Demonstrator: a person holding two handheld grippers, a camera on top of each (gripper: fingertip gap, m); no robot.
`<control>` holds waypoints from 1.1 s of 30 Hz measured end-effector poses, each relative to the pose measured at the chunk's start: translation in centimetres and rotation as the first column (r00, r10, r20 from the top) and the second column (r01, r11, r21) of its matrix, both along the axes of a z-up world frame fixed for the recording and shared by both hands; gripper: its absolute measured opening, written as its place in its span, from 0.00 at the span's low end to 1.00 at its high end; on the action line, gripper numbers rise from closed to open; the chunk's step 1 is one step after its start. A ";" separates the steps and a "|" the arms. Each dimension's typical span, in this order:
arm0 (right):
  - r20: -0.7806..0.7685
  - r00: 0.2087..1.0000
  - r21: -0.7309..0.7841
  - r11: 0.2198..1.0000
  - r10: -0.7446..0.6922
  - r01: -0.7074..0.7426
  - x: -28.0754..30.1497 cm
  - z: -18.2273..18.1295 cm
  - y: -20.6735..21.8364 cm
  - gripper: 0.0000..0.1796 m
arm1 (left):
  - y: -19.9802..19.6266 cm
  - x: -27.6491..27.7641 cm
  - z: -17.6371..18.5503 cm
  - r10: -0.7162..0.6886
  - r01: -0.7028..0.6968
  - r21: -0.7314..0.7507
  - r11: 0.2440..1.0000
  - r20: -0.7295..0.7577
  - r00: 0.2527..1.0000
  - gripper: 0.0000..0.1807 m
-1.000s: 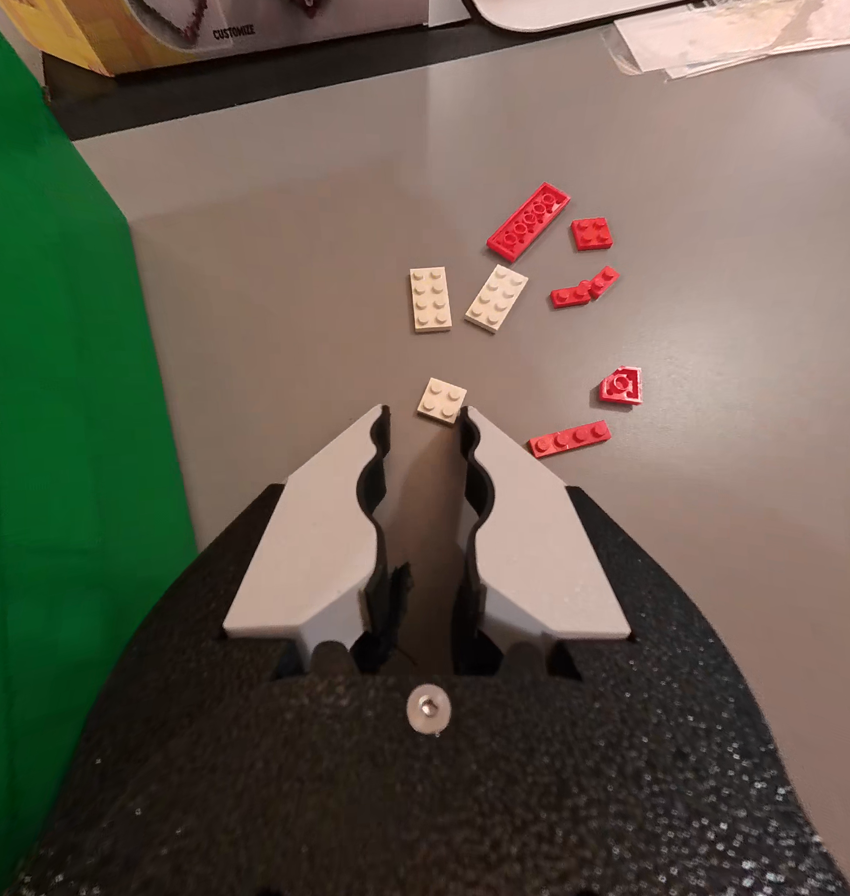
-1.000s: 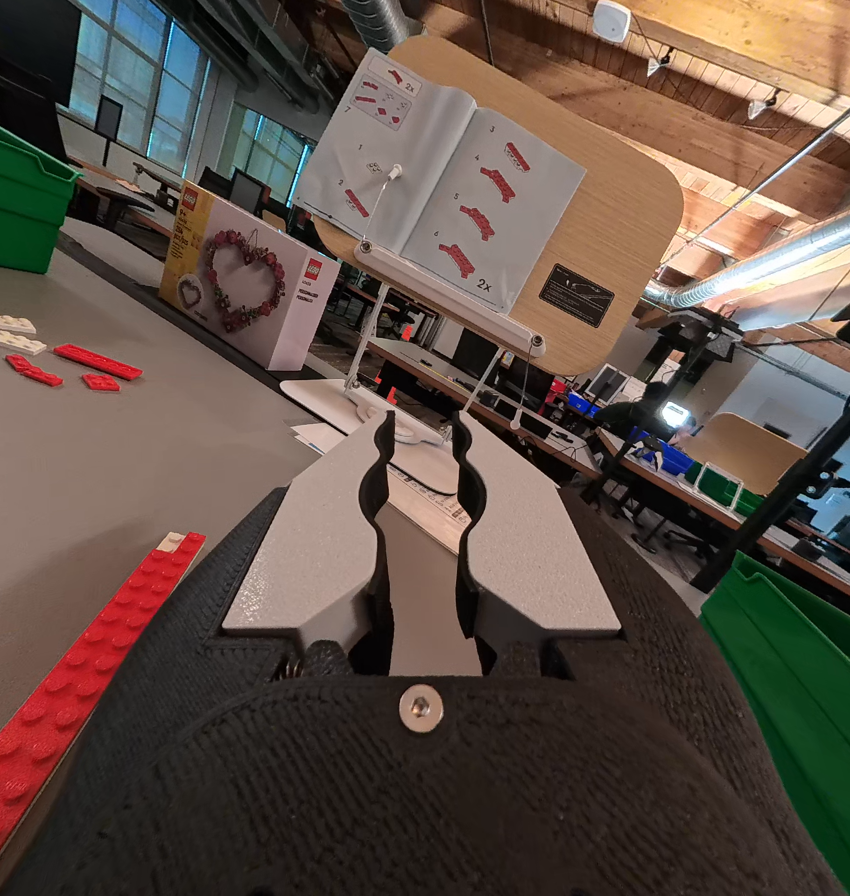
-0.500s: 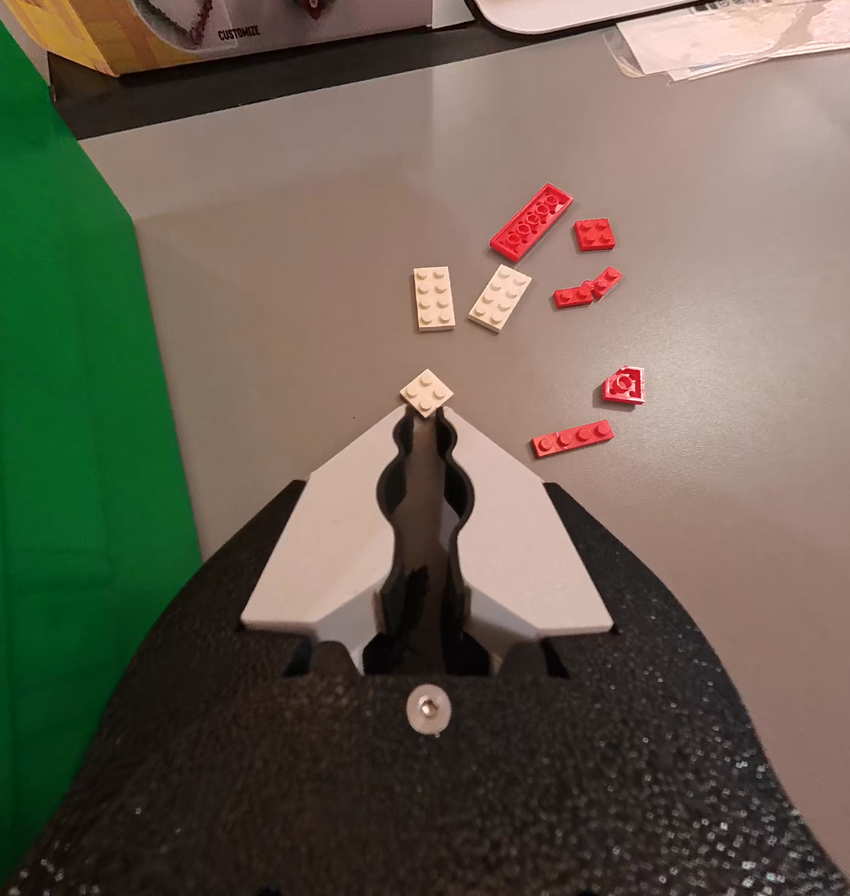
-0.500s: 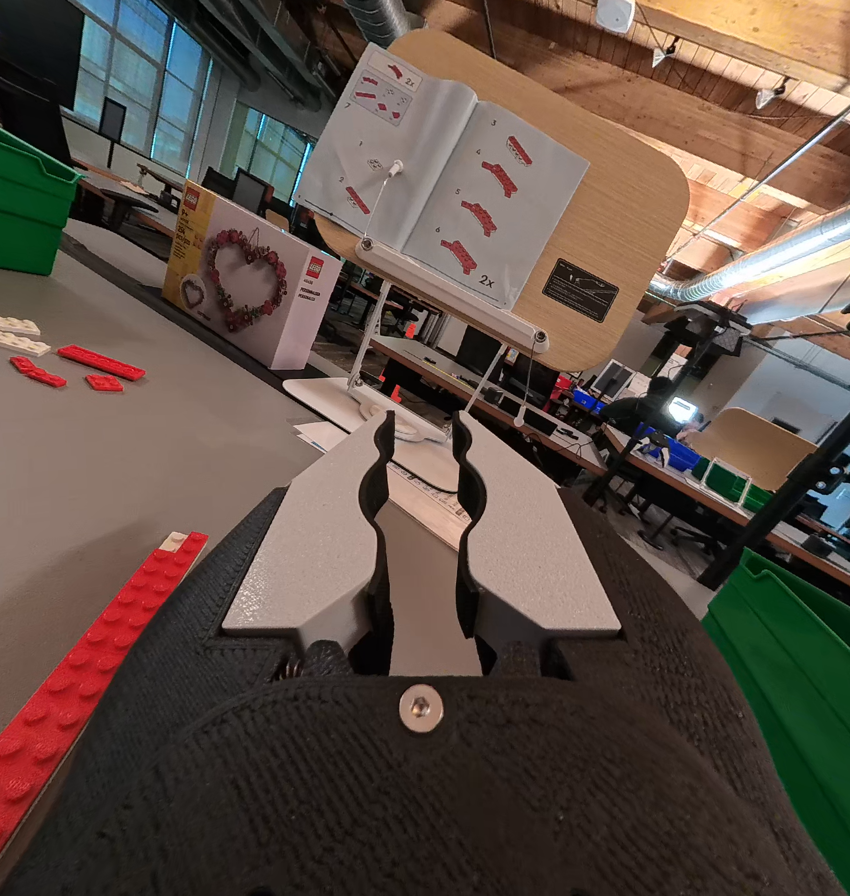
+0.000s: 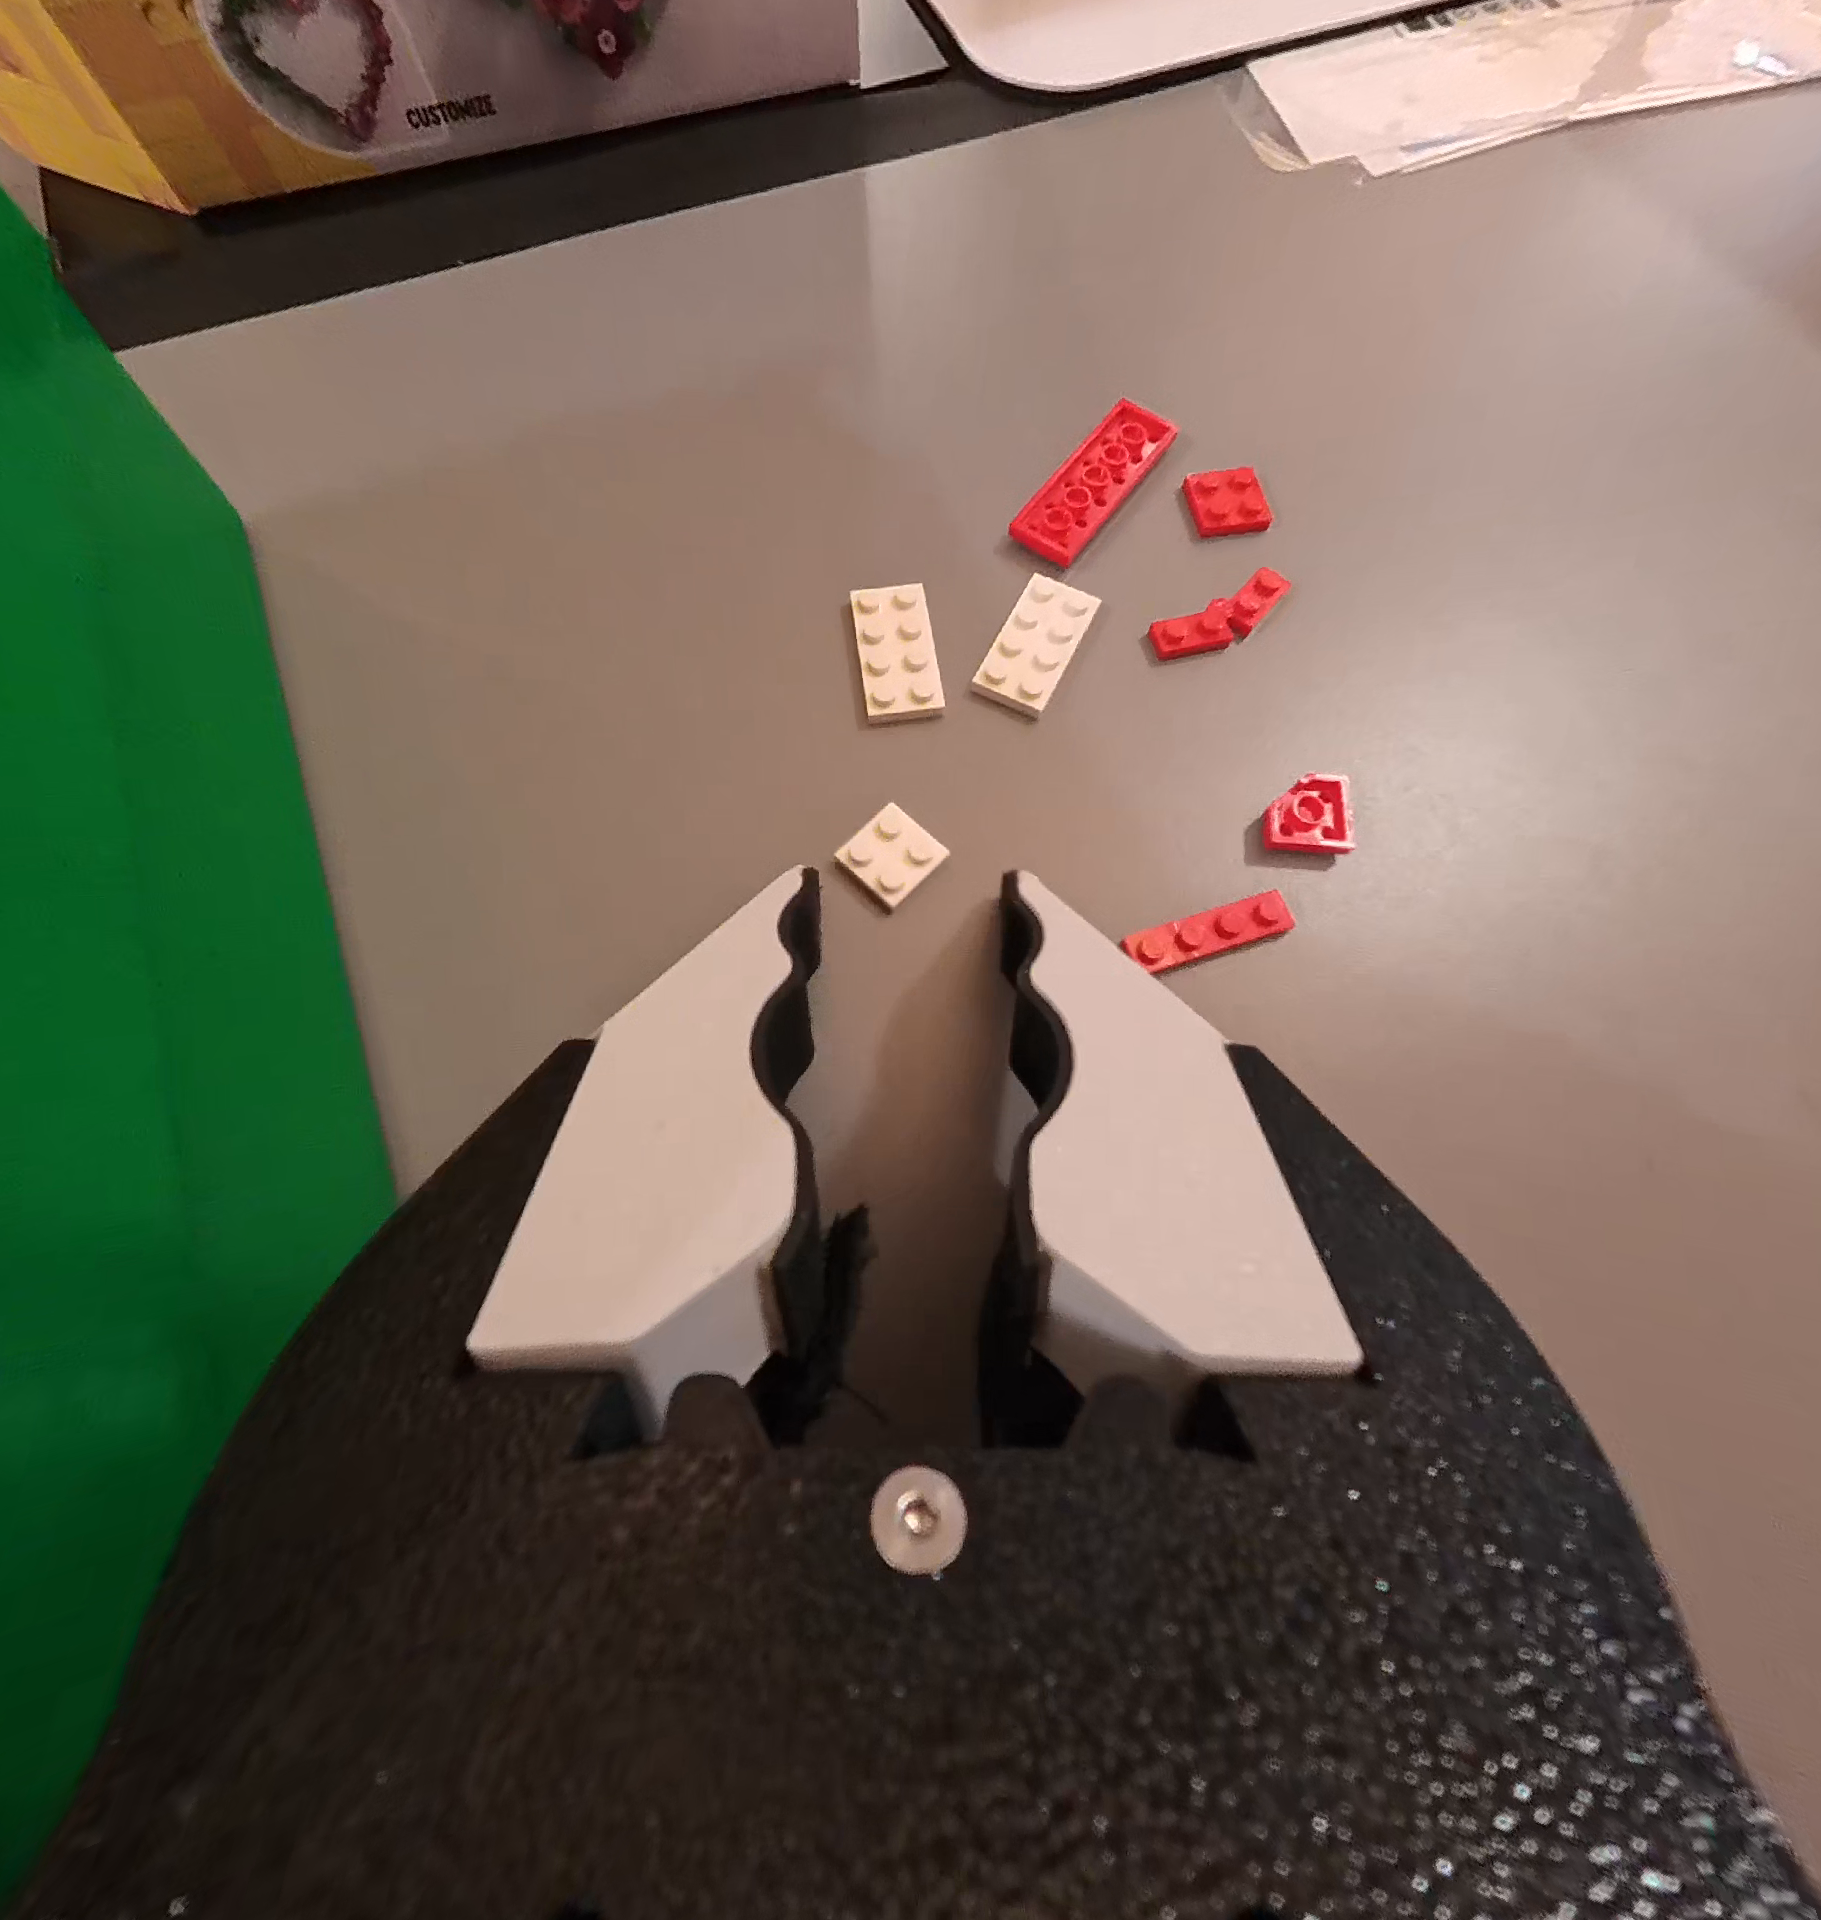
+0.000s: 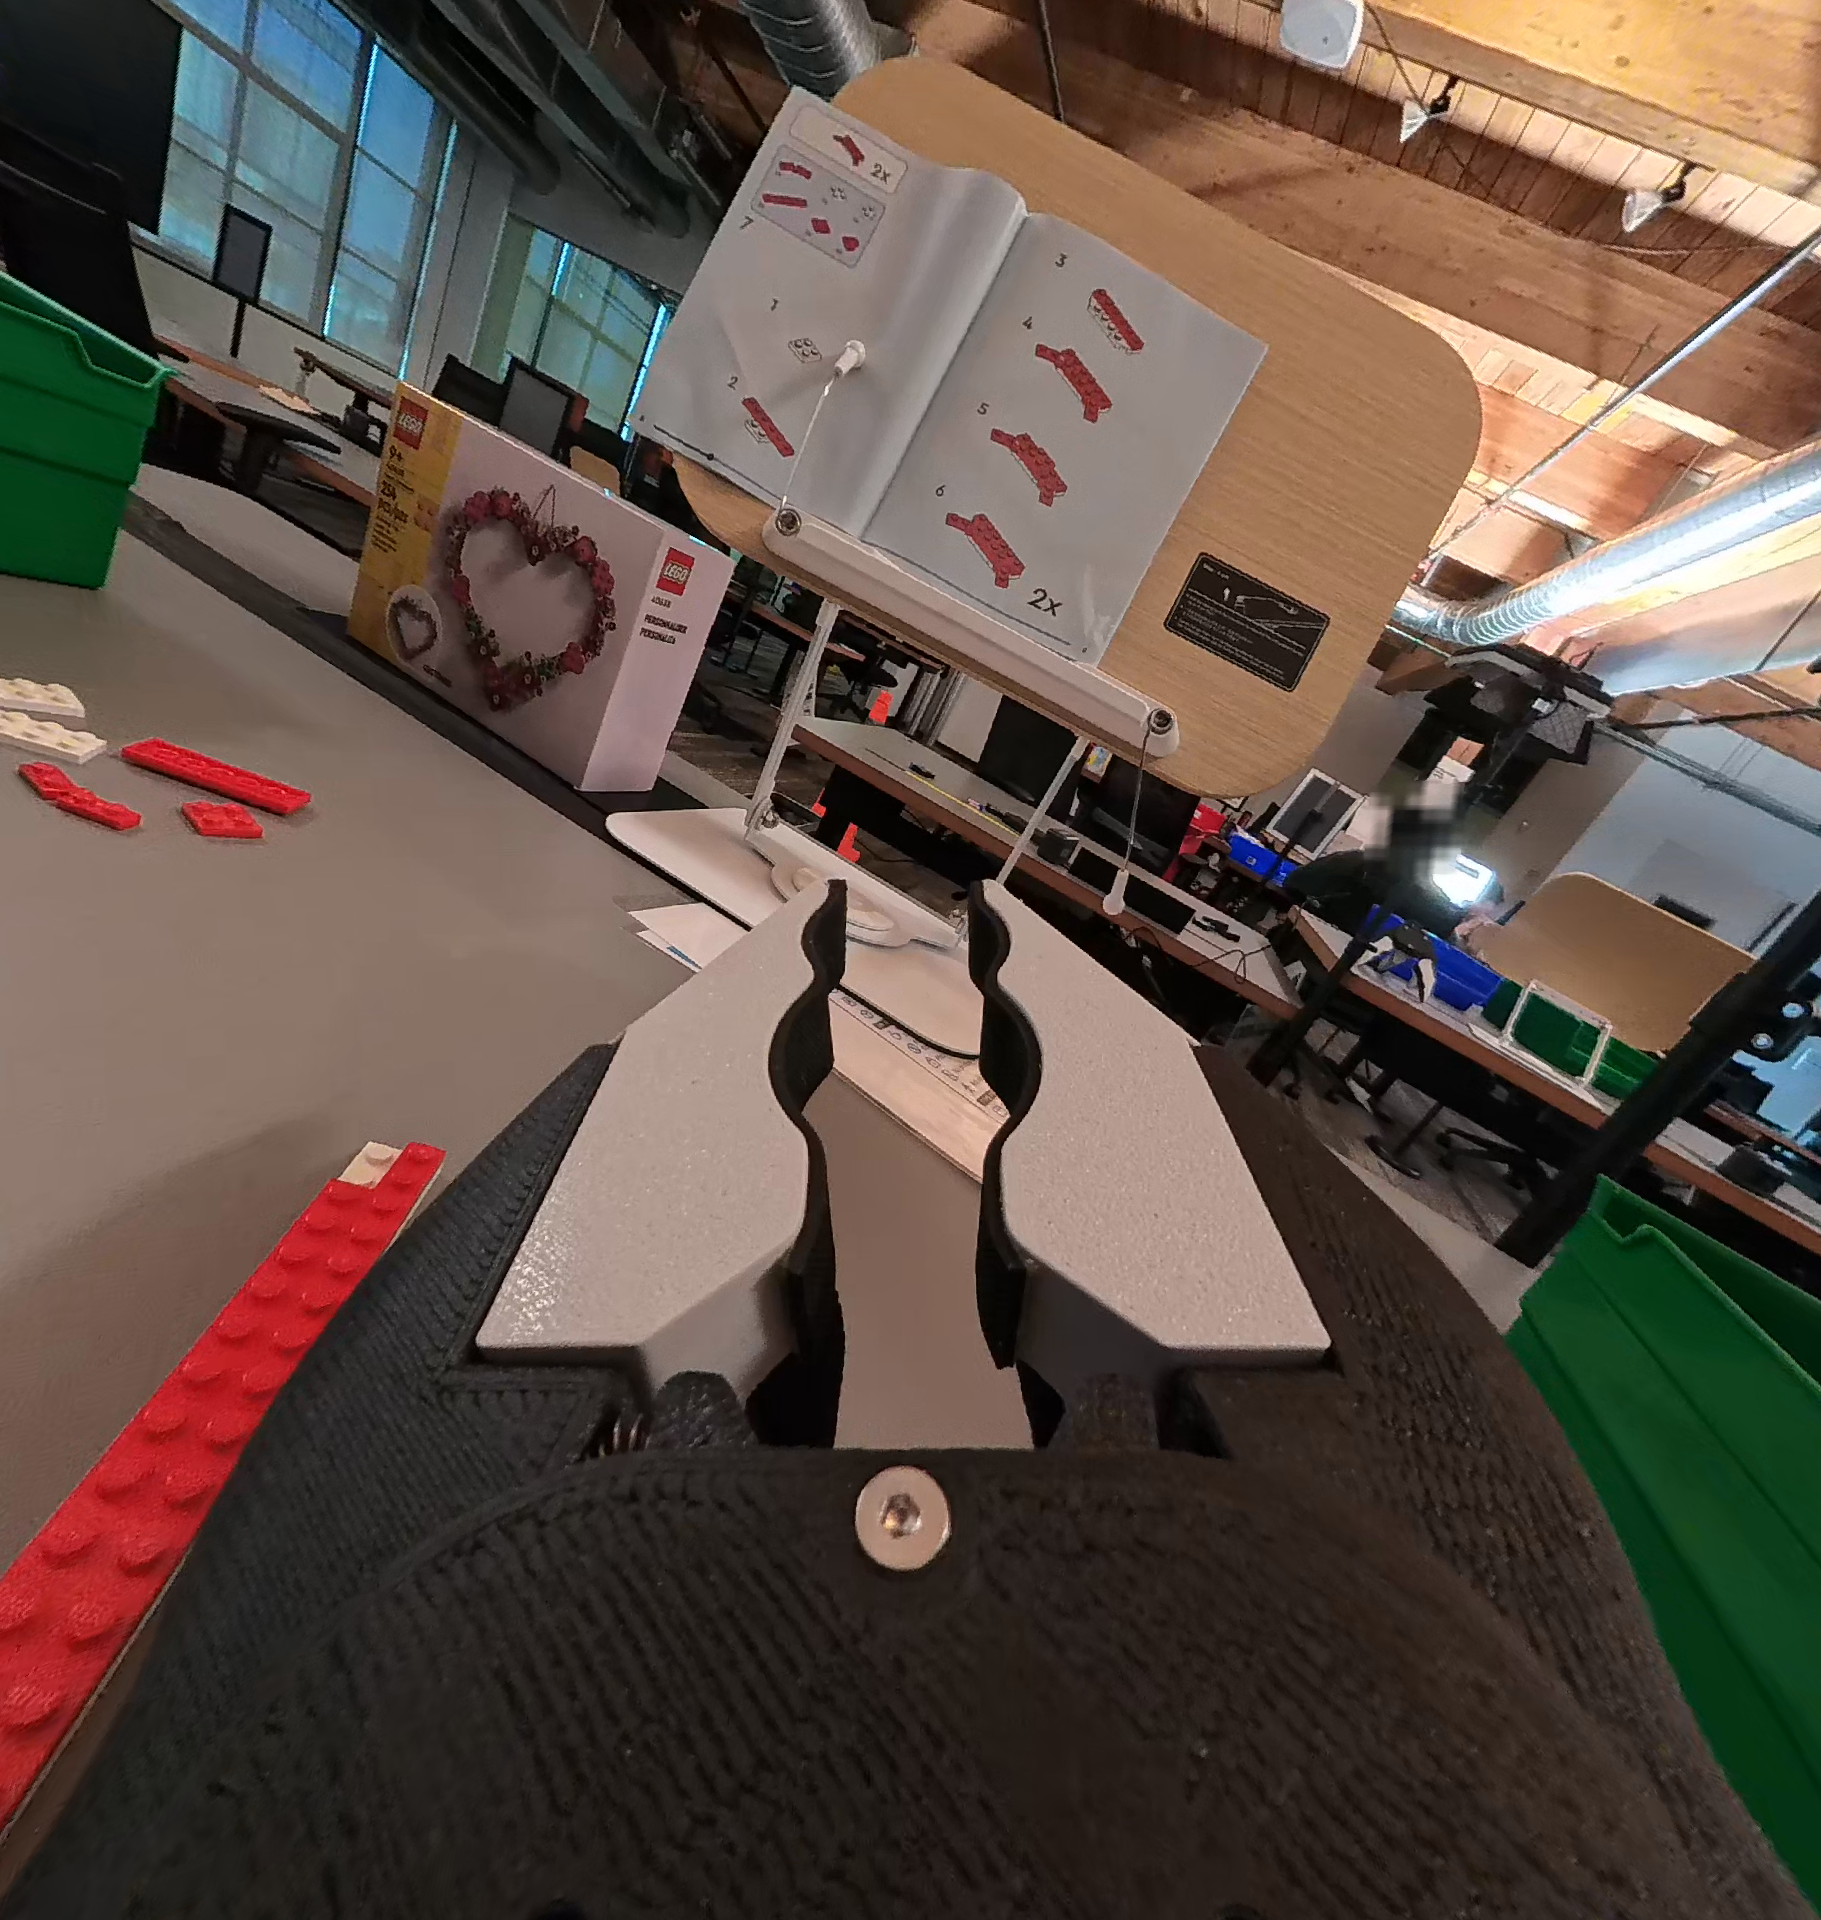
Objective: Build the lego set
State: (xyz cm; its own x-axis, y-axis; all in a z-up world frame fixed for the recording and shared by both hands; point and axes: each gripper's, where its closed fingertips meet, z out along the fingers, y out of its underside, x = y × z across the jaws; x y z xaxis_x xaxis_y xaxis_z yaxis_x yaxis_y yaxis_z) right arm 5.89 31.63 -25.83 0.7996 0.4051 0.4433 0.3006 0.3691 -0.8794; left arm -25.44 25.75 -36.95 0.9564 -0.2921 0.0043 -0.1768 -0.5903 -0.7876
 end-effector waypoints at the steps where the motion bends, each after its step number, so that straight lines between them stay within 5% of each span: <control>1: -0.001 1.000 0.000 1.000 0.000 0.000 0.0 0.0 0.0 0.12 | 0.1 -0.1 0.0 0.004 -0.004 0.000 1.000 0.000 1.000 0.17; 33: 0.001 1.000 -0.001 1.000 0.004 -0.004 -0.1 0.0 0.0 0.12 | -0.4 2.1 2.1 -0.087 0.087 0.073 0.994 0.003 0.996 0.03</control>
State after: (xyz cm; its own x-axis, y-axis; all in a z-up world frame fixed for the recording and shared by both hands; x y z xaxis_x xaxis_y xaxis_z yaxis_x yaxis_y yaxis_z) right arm 5.84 31.64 -25.85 0.7978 0.4086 0.4434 0.2998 0.3692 -0.8797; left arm -23.33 25.36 -34.84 0.9274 -0.3739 -0.0141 -0.2199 -0.5141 -0.8291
